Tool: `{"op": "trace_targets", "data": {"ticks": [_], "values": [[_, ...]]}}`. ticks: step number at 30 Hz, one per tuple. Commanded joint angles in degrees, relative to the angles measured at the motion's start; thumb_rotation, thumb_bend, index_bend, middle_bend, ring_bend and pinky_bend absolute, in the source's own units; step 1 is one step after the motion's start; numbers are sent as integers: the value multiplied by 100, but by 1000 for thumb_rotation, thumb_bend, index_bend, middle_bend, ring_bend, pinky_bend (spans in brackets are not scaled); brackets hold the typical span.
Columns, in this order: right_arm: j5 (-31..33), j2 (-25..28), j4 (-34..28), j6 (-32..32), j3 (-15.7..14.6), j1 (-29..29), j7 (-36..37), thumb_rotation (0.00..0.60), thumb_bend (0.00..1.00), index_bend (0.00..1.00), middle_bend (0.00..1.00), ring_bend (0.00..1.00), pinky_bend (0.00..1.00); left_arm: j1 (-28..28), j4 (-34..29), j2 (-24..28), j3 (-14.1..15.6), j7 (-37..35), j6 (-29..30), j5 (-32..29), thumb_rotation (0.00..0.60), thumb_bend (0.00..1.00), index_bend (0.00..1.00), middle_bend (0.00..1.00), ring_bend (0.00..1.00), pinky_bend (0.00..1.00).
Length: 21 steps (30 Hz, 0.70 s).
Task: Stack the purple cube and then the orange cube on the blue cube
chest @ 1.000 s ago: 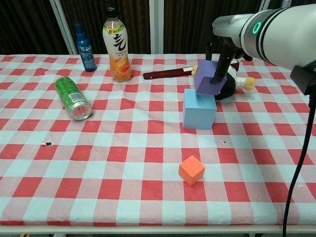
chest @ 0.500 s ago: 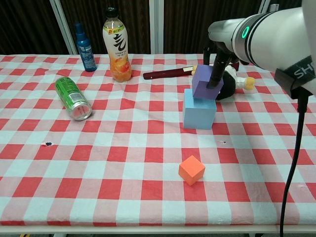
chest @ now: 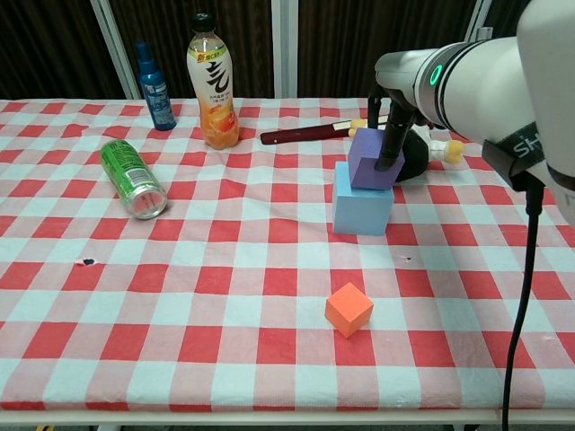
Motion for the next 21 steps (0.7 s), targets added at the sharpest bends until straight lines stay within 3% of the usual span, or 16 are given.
{"op": "trace_targets", "data": {"ticks": [1, 12, 21], "values": [[-16, -20, 26, -10, -13, -8, -16, 600, 141, 675, 1000, 931, 802, -2, 4, 2, 1, -22, -9, -5, 600, 0, 191, 180, 147, 222], [-27, -75, 128, -127, 27, -39, -45, 600, 141, 671, 1000, 931, 802, 3, 12, 30, 16, -128, -13, 12, 600, 0, 192, 180, 147, 222], [9, 9, 93, -216, 80, -88, -68, 600, 127, 554, 1000, 931, 801, -6, 12, 33, 23, -143, -26, 24, 600, 0, 191, 180, 147, 222]]}}
